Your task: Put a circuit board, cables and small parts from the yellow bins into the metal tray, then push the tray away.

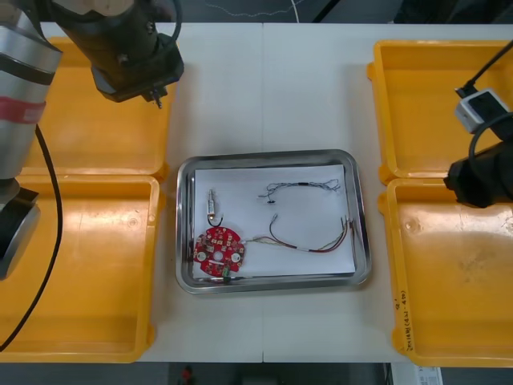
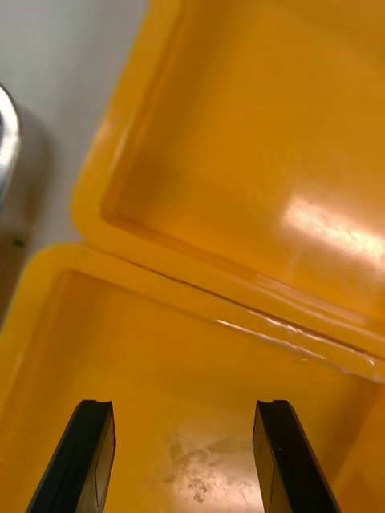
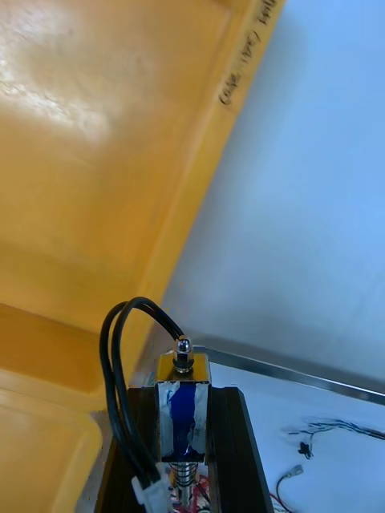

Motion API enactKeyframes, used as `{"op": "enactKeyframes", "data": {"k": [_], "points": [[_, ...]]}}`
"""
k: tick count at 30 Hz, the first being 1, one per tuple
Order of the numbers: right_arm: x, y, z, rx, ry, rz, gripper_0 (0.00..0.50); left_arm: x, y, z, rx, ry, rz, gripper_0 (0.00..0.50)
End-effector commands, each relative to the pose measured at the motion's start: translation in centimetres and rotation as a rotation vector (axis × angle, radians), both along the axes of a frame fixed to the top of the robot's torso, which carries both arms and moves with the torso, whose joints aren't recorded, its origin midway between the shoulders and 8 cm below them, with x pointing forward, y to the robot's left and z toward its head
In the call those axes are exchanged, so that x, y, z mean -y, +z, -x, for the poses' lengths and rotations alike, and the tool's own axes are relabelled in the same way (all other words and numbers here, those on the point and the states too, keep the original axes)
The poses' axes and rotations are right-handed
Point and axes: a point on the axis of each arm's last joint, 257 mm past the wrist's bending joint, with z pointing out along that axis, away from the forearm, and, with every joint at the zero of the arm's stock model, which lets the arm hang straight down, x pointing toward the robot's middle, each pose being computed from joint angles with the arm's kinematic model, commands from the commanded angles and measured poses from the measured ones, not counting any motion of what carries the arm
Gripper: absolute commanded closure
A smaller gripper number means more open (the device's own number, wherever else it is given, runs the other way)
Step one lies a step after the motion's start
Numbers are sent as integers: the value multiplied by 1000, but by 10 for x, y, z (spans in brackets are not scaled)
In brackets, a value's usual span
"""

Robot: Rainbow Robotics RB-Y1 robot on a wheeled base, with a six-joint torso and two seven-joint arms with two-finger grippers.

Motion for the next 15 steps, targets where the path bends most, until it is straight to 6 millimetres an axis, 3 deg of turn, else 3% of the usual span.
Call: {"op": "enactKeyframes", "data": {"k": [1, 9, 15], "points": [[45, 7, 22, 21, -111, -25, 0, 44, -9, 16, -8, -39, 22, 500], [78, -6, 47, -5, -214, -87, 0, 94, -38, 40, -54, -162, -34, 500], [83, -20, 58, -34, -286, -141, 0, 118, -65, 61, -106, -243, -89, 500]]}}
